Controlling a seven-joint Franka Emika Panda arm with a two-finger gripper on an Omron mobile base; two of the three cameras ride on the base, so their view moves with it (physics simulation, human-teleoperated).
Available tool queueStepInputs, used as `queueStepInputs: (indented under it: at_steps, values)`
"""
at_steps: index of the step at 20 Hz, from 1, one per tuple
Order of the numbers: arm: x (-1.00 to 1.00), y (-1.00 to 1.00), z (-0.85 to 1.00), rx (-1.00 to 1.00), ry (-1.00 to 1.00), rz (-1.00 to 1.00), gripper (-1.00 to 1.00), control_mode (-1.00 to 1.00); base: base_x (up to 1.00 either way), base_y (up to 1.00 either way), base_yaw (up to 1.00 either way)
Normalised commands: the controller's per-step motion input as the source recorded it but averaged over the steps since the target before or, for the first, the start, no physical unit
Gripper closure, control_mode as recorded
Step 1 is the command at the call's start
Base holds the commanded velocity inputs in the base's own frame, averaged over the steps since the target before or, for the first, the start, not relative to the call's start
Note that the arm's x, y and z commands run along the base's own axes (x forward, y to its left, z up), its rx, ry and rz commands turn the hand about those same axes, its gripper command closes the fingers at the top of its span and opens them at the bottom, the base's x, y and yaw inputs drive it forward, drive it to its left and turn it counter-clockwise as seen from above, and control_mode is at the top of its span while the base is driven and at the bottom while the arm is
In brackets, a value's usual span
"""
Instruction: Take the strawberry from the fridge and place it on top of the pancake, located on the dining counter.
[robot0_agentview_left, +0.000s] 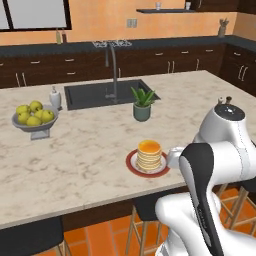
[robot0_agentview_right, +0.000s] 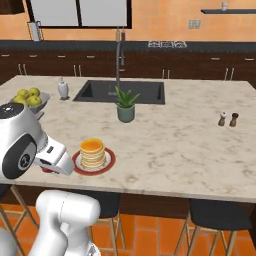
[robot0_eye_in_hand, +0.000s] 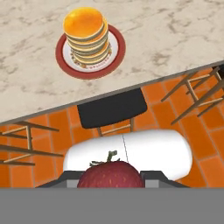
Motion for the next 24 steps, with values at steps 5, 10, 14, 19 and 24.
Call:
queueStepInputs:
  at_steps: [5, 10, 14, 19, 24]
  values:
    - [0.00, 0.00, 0.00, 0.00, 0.00, 0.00, 1.00, 1.00, 0.27, 0.12, 0.16]
    - [0.81, 0.00, 0.04, 0.00, 0.00, 0.09, 1.00, -1.00, 0.00, 0.00, 0.00]
    - [1.00, 0.00, 0.12, 0.00, 0.00, 0.08, 1.00, -1.00, 0.00, 0.00, 0.00]
    - [1.00, 0.00, -0.08, 0.00, -0.01, 0.01, 1.00, -1.00, 0.00, 0.00, 0.00]
    - [1.00, 0.00, -0.53, 0.00, 0.00, 0.00, 1.00, -1.00, 0.00, 0.00, 0.00]
